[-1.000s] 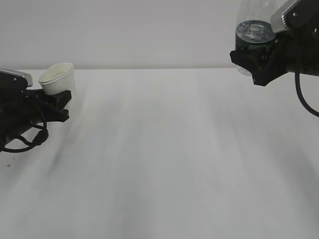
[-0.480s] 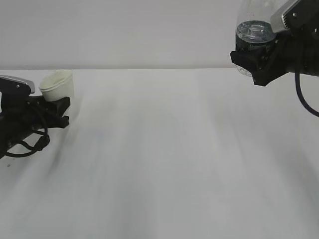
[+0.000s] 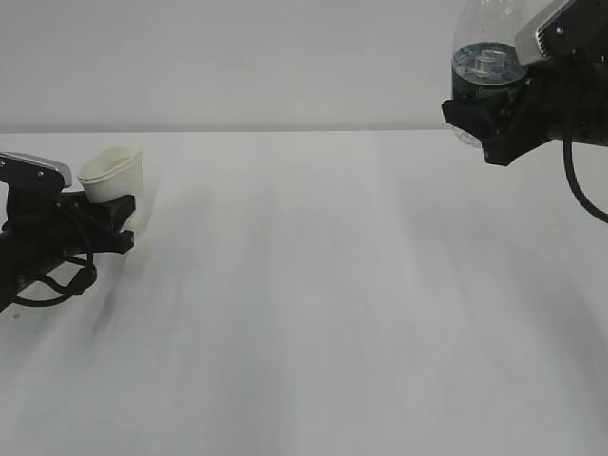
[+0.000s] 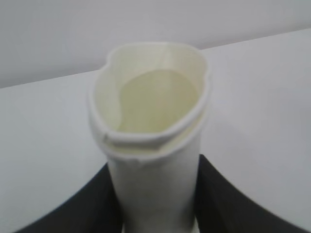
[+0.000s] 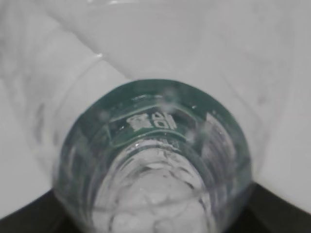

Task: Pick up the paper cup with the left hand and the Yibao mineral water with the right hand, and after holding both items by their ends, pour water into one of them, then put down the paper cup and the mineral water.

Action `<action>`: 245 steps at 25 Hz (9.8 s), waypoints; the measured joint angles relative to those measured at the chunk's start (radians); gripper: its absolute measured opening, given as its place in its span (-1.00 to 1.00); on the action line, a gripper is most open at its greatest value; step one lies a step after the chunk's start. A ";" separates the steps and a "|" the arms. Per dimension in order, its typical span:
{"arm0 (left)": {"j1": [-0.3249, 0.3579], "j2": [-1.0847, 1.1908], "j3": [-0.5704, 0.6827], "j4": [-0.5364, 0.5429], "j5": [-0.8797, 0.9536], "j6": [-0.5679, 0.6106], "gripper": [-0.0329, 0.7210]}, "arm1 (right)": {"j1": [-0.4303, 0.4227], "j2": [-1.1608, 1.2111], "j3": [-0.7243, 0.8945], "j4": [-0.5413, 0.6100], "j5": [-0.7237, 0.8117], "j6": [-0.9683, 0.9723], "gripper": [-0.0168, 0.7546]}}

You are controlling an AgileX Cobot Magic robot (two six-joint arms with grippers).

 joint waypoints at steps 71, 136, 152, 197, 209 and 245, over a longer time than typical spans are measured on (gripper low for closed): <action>0.000 0.042 0.000 -0.028 0.000 0.006 0.20 | 0.000 0.000 0.000 -0.009 0.007 0.016 0.24; 0.000 0.068 -0.004 -0.032 -0.029 0.005 0.27 | 0.000 0.000 0.000 -0.009 0.032 0.018 0.24; 0.002 0.068 0.029 -0.033 -0.049 0.004 0.25 | 0.000 0.000 0.000 -0.034 0.037 0.018 0.24; 0.002 -0.036 0.147 -0.081 -0.029 0.004 0.49 | 0.001 0.000 0.000 -0.036 0.038 0.018 0.24; 0.002 -0.099 0.223 -0.084 -0.029 0.004 0.49 | 0.001 0.000 0.000 -0.036 0.038 0.018 0.24; 0.002 -0.366 0.292 -0.074 -0.029 0.005 0.46 | 0.001 0.000 0.000 0.039 0.040 0.220 0.24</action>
